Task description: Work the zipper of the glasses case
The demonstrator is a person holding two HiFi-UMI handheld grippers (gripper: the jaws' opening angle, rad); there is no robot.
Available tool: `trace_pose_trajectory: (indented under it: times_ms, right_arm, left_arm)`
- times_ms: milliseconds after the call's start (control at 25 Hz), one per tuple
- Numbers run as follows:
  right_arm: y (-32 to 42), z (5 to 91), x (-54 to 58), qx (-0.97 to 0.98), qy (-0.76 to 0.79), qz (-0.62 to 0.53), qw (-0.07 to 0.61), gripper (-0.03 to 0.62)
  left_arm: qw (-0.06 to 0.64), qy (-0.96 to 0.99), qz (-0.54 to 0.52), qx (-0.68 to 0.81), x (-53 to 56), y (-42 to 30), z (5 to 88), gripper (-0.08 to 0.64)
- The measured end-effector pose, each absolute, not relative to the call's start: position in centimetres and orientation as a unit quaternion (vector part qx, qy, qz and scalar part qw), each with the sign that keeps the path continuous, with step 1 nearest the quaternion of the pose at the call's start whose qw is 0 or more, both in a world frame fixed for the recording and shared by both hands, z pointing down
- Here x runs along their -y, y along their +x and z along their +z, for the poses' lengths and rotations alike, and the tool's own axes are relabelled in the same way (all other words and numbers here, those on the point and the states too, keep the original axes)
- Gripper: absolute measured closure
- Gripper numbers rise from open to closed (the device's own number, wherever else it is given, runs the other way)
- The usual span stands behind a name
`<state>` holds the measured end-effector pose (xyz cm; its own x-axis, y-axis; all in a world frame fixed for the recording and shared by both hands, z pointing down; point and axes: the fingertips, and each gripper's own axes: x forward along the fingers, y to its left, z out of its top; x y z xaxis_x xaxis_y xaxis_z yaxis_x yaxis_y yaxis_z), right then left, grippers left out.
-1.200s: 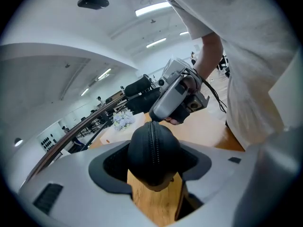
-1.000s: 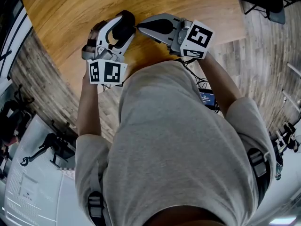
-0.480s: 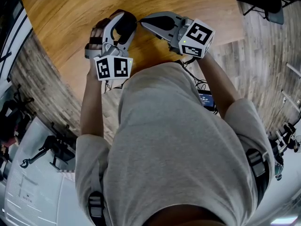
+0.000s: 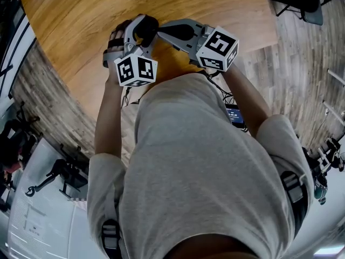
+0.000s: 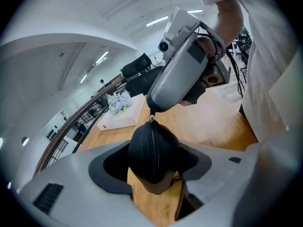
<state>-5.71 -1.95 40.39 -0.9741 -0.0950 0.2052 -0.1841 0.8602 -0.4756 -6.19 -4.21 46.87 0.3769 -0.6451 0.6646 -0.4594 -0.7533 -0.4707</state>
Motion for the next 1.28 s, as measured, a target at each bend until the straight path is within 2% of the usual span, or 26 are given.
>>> trace_pose_trajectory:
  times_ms: [320,440,480,520,560,680,840,1040,1280]
  right_arm:
    - [-6.1,40.3,1.7,0.962,0.059,0.252,0.088,0.568]
    - [-5.5,40.3,1.4,0.975,0.035,0.189,0.111,0.566]
    - [-5.1,40.9,1.4,0.978,0.025,0.16,0.135,0.548]
    - [-4.7,41.7,1.4,0.978,0.012,0.135,0.161,0.452]
    - [-4.5,42.6,1.2,0.976,-0.006,0.116,0.187,0.391]
    - [-5.3,45.0,0.1,0.966,-0.067,0.073,0.237,0.373]
    - [-7.5,46.0,-0.9,0.961,-0.111,0.042,0.251,0.341]
    - [-8.1,46.4,-1.4,0.958,-0.119,0.012,0.262,0.342]
    - [-4.8,48.6,2.3,0.917,-0.039,-0.109,0.381,0.347]
  left_arm:
    - [0.098,-0.828,-0.44,-0.334,4.3,-6.0,47.0,0.288]
    - [0.08,-0.868,-0.37,-0.321,3.5,-5.7,45.2,0.288]
    - [0.064,-0.886,-0.333,-0.316,3.0,-5.7,44.2,0.288]
    - [0.047,-0.9,-0.299,-0.312,2.6,-5.9,43.3,0.288]
    - [0.03,-0.911,-0.27,-0.309,2.3,-6.2,42.4,0.288]
    - [-0.004,-0.936,-0.199,-0.291,1.6,-6.3,40.0,0.288]
    - [-0.035,-0.946,-0.182,-0.267,0.4,-6.0,39.4,0.288]
    - [-0.047,-0.94,-0.189,-0.279,0.0,-6.5,40.4,0.288]
    - [-0.105,-0.903,-0.212,-0.358,1.3,-8.3,45.4,0.288]
